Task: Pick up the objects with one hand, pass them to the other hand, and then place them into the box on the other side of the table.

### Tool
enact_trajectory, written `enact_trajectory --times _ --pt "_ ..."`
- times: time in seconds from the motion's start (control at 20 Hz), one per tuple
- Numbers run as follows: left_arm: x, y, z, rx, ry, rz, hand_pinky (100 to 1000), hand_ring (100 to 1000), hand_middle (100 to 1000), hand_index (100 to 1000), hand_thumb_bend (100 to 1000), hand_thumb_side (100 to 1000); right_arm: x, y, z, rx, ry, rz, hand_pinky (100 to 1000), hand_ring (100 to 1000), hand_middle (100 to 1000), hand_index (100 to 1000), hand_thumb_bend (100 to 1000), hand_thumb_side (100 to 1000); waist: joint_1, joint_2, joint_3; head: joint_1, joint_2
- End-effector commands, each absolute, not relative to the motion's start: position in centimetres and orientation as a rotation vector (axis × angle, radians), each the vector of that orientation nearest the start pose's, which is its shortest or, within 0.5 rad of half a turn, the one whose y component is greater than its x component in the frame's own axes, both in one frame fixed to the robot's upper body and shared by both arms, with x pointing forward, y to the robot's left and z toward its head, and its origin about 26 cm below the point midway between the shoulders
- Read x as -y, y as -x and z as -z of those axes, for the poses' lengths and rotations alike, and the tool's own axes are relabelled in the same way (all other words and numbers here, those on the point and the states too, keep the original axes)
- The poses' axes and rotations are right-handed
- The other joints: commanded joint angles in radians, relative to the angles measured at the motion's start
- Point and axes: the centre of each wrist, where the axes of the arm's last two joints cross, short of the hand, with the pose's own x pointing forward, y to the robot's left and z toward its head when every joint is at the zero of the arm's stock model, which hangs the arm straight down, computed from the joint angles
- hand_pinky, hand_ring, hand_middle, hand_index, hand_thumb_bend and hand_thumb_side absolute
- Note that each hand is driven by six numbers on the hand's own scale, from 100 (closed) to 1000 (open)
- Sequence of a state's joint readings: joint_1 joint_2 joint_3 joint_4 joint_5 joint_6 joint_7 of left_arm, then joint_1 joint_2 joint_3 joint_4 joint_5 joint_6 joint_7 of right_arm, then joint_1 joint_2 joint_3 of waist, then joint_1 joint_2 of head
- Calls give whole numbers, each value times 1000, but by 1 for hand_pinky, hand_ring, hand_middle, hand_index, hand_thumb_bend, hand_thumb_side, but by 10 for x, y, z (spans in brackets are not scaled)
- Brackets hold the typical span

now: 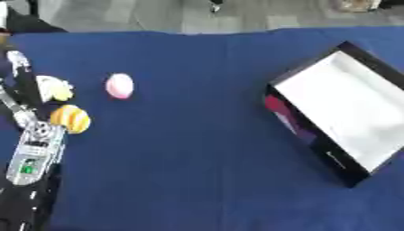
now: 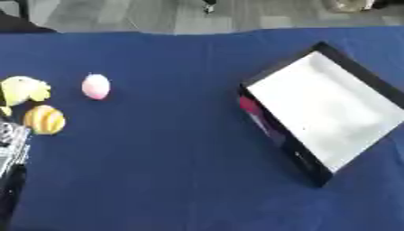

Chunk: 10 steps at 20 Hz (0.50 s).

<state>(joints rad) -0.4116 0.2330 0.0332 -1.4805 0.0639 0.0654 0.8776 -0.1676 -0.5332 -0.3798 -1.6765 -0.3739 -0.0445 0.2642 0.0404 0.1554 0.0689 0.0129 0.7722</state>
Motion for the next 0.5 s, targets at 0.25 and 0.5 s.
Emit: enact_trajectory --times 0.25,0.5 --pt "-275 -376 -118 1816 -708 -616 790 932 631 842 246 729 438 -290 -181 2039 199 -213 1000 1000 1000 1000 100 575 0 -4 -4 7 -2" --pt "-276 -376 -120 1815 -690 -619 790 933 630 842 250 734 438 -290 -181 2044 203 -211 1000 1000 1000 1000 100 576 1 4 -10 11 -2"
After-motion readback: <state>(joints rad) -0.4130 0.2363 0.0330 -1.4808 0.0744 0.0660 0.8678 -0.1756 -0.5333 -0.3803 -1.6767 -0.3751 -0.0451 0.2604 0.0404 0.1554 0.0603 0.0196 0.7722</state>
